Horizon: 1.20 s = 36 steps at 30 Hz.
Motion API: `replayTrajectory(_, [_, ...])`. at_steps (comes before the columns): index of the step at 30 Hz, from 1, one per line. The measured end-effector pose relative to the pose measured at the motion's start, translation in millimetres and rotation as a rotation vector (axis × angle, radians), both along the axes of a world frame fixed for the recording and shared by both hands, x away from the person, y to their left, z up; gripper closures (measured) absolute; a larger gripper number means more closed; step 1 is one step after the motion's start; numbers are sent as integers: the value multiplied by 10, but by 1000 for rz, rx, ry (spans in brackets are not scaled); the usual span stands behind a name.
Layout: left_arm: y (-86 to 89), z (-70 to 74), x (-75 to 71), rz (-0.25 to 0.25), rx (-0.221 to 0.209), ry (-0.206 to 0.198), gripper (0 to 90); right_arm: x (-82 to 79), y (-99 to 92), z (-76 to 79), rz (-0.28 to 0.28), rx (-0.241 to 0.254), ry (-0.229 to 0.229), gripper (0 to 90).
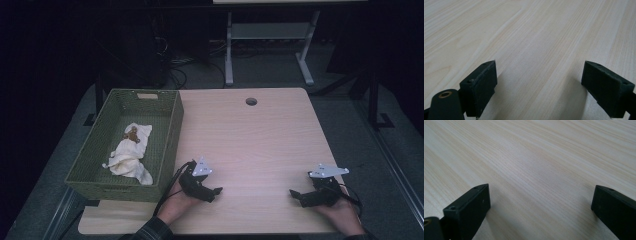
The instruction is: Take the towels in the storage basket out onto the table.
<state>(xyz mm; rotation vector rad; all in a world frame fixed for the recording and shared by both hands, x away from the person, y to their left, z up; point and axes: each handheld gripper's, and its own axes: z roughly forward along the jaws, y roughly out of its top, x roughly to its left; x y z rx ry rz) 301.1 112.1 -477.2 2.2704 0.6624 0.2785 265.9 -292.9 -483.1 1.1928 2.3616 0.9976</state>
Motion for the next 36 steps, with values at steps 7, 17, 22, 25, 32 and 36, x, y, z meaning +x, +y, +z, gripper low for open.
replayTrajectory(7, [-20,20,35,0,18,13,126,0,0,0,0,0,0,18])
replayTrajectory(17, [-41,64,79,-9,39,43,133,2,-1,0,3,0,0,18])
replayTrajectory(22, [-19,114,98,5,31,36,133,2,-2,0,4,-1,0,18])
replayTrajectory(25, [-26,136,104,7,23,40,133,1,-1,0,4,0,0,18])
replayTrajectory(32, [-11,212,137,4,11,30,133,2,0,0,4,0,1,18])
replayTrajectory(36, [-15,241,151,2,7,37,134,6,0,0,7,-2,-1,18])
